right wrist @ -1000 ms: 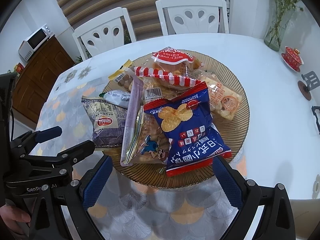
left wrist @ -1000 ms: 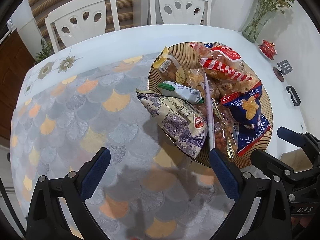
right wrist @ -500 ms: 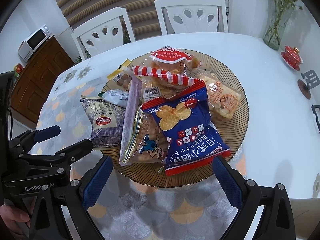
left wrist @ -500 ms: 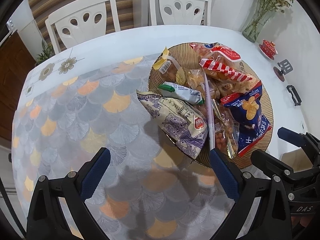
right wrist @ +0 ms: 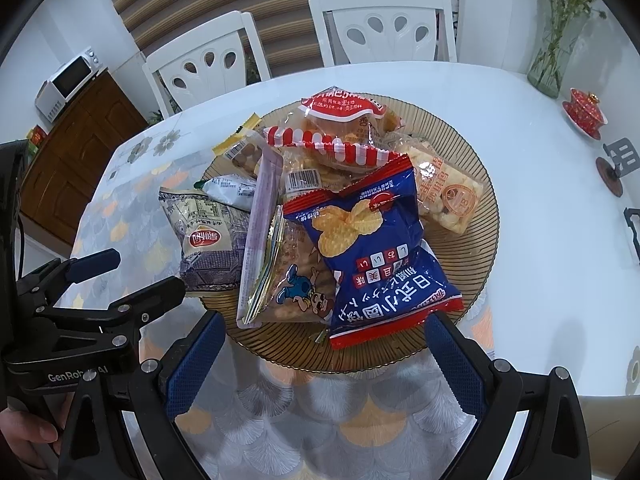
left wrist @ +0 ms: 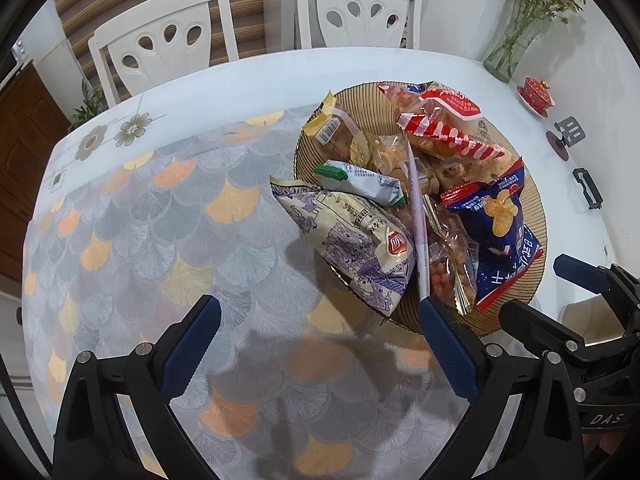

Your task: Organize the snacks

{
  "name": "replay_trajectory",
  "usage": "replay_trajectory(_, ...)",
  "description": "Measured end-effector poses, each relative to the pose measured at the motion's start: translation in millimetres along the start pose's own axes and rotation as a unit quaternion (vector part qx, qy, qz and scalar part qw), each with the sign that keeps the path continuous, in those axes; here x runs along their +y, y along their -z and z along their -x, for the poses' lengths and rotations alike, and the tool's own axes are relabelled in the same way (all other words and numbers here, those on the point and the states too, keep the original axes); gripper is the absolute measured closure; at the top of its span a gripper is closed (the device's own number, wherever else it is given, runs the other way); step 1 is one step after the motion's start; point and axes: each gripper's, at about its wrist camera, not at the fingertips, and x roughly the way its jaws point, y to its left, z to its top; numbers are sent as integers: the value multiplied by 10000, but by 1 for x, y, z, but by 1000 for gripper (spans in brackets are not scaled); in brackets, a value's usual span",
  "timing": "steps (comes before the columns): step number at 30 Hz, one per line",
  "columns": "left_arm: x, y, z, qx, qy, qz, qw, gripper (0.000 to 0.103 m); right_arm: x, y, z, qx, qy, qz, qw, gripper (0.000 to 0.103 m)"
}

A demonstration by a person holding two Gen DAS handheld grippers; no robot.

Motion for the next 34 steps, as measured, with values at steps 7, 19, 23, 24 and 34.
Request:
replay_trajectory(7,1,1,-1,34,43,49,10000,4,1,2,1,3,11,-19,10000,4)
replay_trajectory(19,2,3,-1,33,73,76,9999,4,3,3,-1,37,52,-2,10000,4)
replay_trajectory(23,2,4,-1,34,64,77,9999,4,3,4,0,48,60,-22,10000,4)
replay_trajectory(24,2,4,-1,27,63,69,10000,4,2,4,0,50,63,-27,10000,4)
replay_trajectory(34,0,7,7,-111,-6,39,9999,4,3,8,3,30,60,-90,9999,4)
